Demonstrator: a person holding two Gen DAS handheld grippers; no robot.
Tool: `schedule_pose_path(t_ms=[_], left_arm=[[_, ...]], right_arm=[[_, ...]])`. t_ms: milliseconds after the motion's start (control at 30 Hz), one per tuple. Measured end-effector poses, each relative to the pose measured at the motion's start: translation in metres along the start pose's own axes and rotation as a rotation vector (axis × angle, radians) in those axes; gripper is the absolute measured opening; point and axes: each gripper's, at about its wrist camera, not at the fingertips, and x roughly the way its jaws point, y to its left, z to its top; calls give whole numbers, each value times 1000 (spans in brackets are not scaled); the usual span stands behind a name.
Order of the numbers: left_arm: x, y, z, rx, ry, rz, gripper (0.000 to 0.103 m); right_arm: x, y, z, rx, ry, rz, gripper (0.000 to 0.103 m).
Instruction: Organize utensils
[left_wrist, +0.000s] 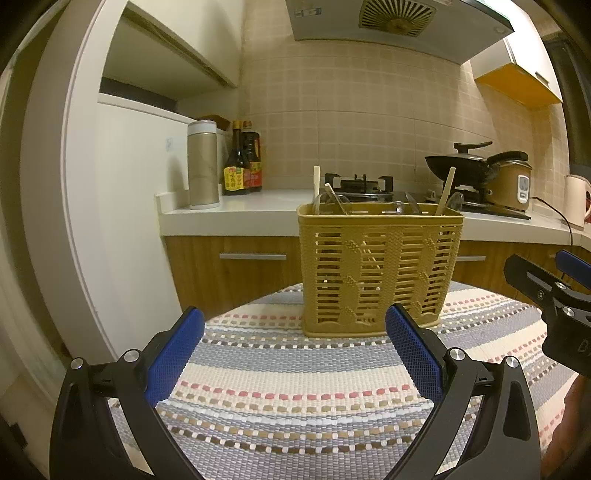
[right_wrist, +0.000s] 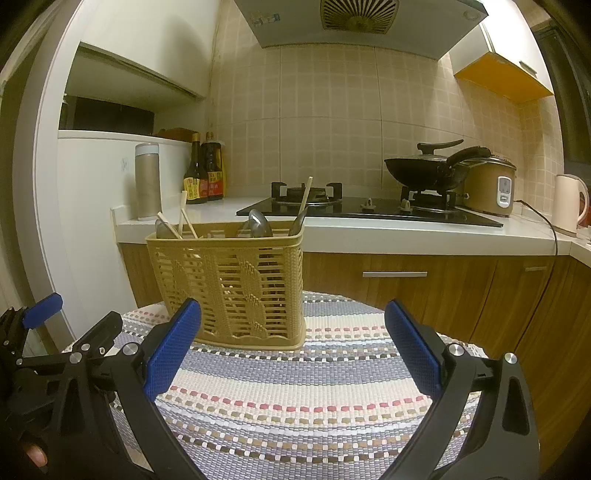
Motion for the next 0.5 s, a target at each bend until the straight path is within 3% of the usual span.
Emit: schedule_pose_path(t_ms=[500], left_arm=[[-1, -2, -1, 10, 2, -9, 95]], right_arm=[[1, 2, 0, -5, 8, -2, 95]])
